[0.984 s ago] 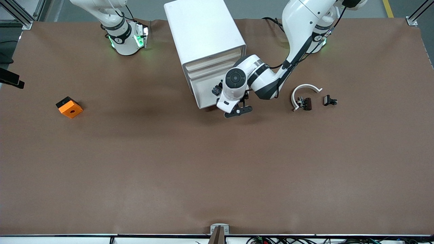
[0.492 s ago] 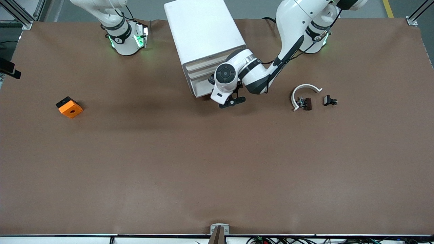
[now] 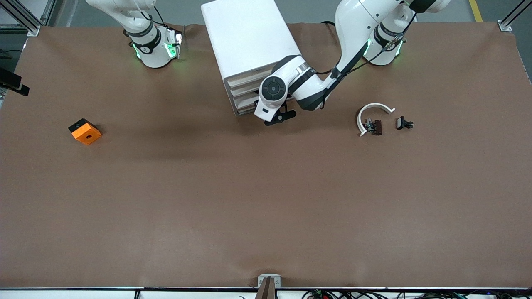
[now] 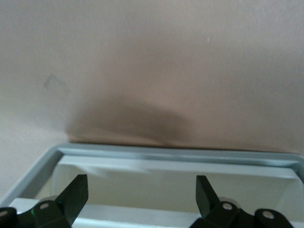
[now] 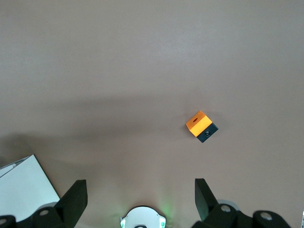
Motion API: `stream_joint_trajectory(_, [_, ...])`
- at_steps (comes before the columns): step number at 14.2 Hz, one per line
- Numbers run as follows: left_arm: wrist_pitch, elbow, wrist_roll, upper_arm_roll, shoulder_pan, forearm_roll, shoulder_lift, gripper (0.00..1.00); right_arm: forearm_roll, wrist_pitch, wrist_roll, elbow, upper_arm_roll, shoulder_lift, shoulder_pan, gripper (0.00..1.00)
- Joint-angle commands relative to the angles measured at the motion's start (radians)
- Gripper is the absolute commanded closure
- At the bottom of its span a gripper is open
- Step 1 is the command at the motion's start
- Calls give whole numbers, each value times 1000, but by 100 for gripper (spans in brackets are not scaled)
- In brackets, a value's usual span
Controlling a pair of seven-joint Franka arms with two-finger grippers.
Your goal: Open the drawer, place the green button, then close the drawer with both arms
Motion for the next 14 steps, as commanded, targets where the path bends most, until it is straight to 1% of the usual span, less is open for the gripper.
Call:
stream_joint_trajectory(1, [-10, 13, -21, -20, 1, -48, 9, 0, 13, 16, 7, -52, 8, -49, -5, 0])
stream_joint_trajectory(3, [-11, 13, -22, -21, 1, -74, 14, 0, 11, 26, 13, -86, 8, -74, 3, 0])
stream_joint_trajectory(6, [-11, 16, -22, -31, 2, -76, 17, 0, 11, 62, 17, -152, 8, -120, 4, 0])
stream_joint_trajectory(9, [-11, 25, -19, -29, 14, -76, 17, 0, 11, 73, 20, -173, 9, -140, 13, 0])
stream_joint_trajectory(12, [-11, 68, -12, -27, 65, -76, 17, 0, 11, 92, 63, -205, 19, -164, 27, 0])
stream_joint_trajectory(14, [-13, 87, -10, -24, 108, -67, 15, 0, 5, 113, 77, -245, 17, -195, 44, 0])
